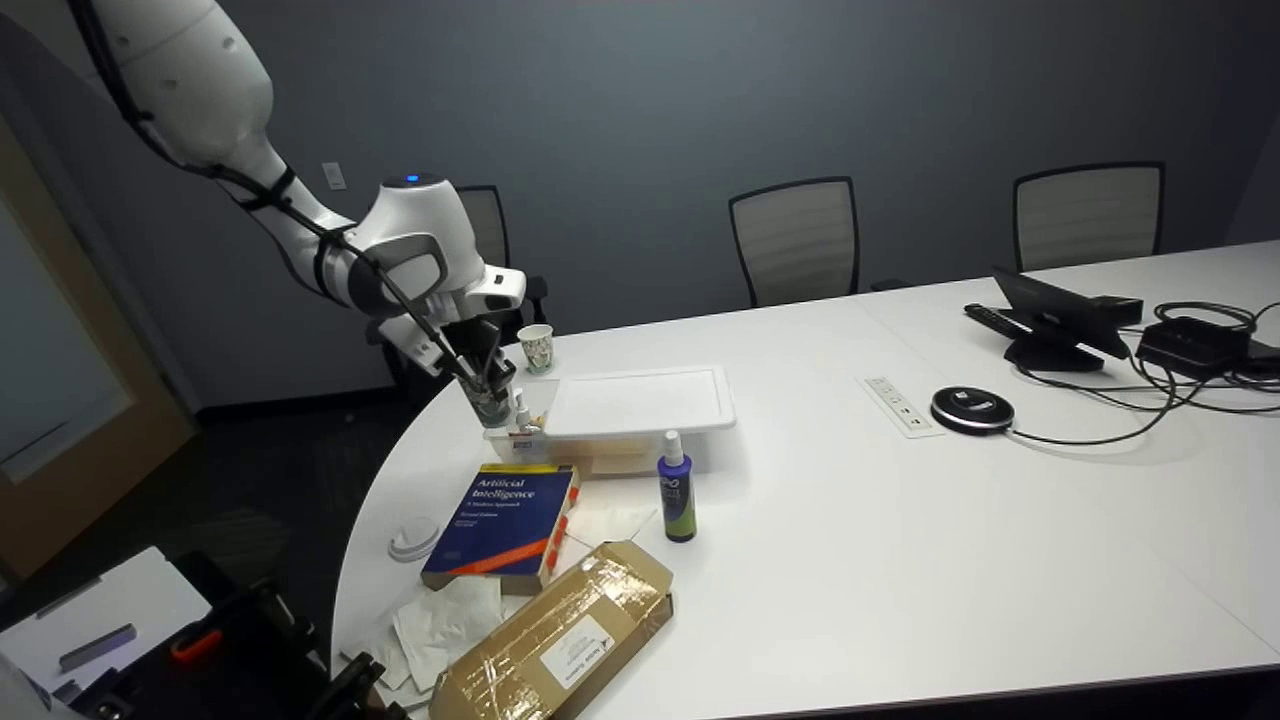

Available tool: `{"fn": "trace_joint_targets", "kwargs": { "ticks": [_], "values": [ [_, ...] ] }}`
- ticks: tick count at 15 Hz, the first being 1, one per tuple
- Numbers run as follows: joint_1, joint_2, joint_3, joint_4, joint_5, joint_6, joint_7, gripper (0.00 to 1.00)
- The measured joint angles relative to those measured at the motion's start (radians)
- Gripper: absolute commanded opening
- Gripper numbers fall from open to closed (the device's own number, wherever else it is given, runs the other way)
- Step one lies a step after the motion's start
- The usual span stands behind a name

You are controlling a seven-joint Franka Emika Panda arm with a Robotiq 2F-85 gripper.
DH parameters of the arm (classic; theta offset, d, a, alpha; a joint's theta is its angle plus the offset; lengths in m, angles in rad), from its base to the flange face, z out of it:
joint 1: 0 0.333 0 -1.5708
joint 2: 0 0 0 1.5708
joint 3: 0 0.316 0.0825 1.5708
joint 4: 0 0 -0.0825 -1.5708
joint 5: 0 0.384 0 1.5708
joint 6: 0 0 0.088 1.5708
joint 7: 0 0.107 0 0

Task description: Move the coffee cup at the front of the table to the right.

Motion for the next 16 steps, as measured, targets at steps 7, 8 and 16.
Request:
{"fn": "trace_joint_targets", "kwargs": {
  "ticks": [7,8,16],
  "values": [
    [-0.146,-0.125,-0.095,-0.069,0.052,-0.004,-0.009,0.0],
    [-0.162,-0.135,-0.113,-0.07,0.057,-0.004,-0.009,0.0],
    [-0.335,-0.158,-0.175,-0.055,0.189,-0.003,-0.136,0.0]
  ]
}}
